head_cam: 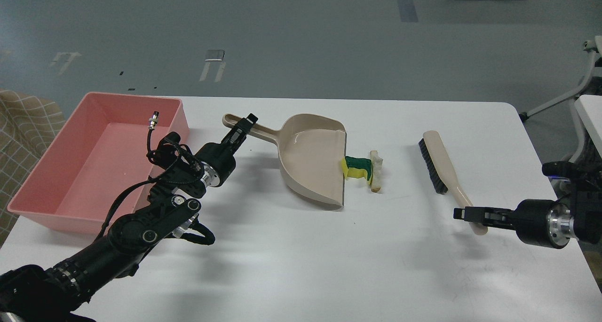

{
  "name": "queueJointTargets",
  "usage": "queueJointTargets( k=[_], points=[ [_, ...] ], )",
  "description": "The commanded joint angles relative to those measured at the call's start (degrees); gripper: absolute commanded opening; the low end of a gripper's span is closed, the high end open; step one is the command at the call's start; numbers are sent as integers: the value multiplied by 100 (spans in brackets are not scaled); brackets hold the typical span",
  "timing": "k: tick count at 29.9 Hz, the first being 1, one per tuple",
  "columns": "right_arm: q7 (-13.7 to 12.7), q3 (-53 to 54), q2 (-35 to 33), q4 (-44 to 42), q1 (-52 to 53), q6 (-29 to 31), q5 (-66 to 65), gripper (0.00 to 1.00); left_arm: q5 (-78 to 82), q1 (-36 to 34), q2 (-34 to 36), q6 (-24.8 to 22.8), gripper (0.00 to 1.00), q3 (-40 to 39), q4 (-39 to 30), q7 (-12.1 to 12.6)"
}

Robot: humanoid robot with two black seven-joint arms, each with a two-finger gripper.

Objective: Sweep and dump garbage into bin
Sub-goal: 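Lower the right gripper and grasp the wooden brush handle, then sweep the sponge and white piece into the dustpan with the brush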

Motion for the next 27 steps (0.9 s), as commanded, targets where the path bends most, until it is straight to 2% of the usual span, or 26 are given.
queueJointTargets(
  k=[1, 3, 5, 6, 7, 8, 20, 27],
  points=[
    [-5, 8, -8, 9, 7, -2, 5, 29, 0, 0, 6, -9, 0, 0, -2, 1],
    [4, 16, -16, 9, 7, -2, 14, 27, 0, -8, 6, -9, 0, -9, -2, 1],
    [4, 16, -34, 18, 7, -2, 14, 21, 0, -8, -2, -9, 0, -9, -2, 1],
    [4, 16, -34, 27, 7, -2, 14, 8, 0, -8, 6, -9, 0, -9, -2, 1],
    [4, 16, -34, 35, 7, -2, 14, 2, 0, -8, 6, -9, 0, -9, -2, 1],
    [4, 16, -34, 35, 7, -2, 14, 0, 0, -8, -2, -9, 0, -9, -2, 1],
    [4, 60, 36, 27, 130, -2, 5, 0, 9, 0, 6, -9, 0, 0, -20, 1],
    [4, 43, 695, 9, 103, -2, 14, 0, 9, -8, 15, -9, 0, 9, -20, 1]
  ],
)
